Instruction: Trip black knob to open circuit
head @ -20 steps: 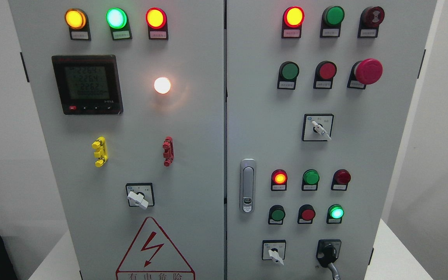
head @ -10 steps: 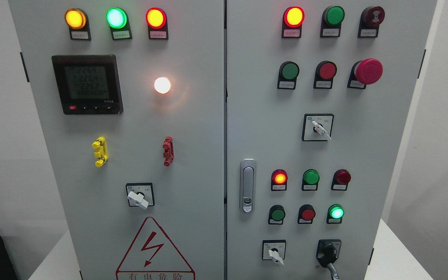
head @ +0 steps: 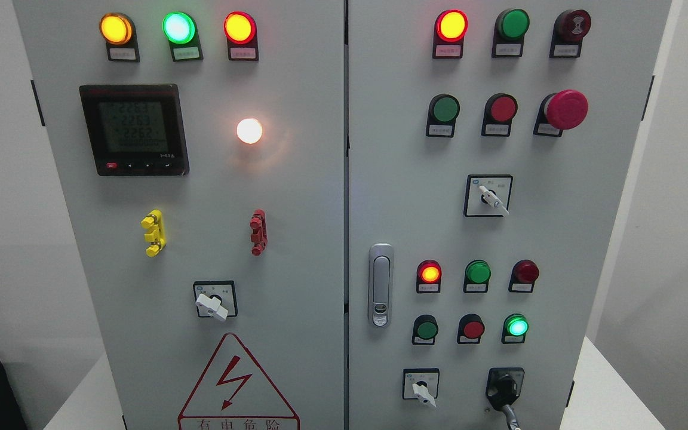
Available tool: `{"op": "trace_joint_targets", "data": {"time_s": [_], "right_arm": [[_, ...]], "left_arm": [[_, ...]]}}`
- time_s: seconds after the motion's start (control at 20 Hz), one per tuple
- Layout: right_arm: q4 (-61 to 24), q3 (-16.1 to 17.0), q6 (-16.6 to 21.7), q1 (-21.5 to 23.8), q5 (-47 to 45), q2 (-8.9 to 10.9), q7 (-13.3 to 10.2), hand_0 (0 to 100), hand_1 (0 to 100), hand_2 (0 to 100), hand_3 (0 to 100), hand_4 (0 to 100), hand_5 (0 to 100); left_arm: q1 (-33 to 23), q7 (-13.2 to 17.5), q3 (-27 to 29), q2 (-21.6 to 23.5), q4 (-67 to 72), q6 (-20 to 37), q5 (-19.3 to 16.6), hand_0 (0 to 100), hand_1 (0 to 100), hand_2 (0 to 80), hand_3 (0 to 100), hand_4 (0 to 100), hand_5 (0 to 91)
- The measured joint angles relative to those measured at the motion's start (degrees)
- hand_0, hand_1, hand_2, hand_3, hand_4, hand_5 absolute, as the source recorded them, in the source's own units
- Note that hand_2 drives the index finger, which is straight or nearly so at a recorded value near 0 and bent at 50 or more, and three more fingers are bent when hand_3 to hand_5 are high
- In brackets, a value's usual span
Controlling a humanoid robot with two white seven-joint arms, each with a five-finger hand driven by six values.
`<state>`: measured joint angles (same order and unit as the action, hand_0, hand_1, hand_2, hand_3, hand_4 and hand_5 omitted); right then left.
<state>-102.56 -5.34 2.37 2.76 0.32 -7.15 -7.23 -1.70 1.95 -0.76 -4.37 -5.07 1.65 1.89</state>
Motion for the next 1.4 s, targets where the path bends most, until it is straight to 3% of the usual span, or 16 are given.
{"op": "trace_joint_targets", "data": {"time_s": [1.4], "right_arm": [[-0.1, 1.8, 0.0, 0.0, -0.3, 0.23, 0.1, 75, 82, 0, 100, 100, 94]], "left_arm": [[0.0, 0.0, 0.0, 0.0, 0.0, 0.0, 0.0, 12, 39, 0.0, 0, 0, 0.0]]}}
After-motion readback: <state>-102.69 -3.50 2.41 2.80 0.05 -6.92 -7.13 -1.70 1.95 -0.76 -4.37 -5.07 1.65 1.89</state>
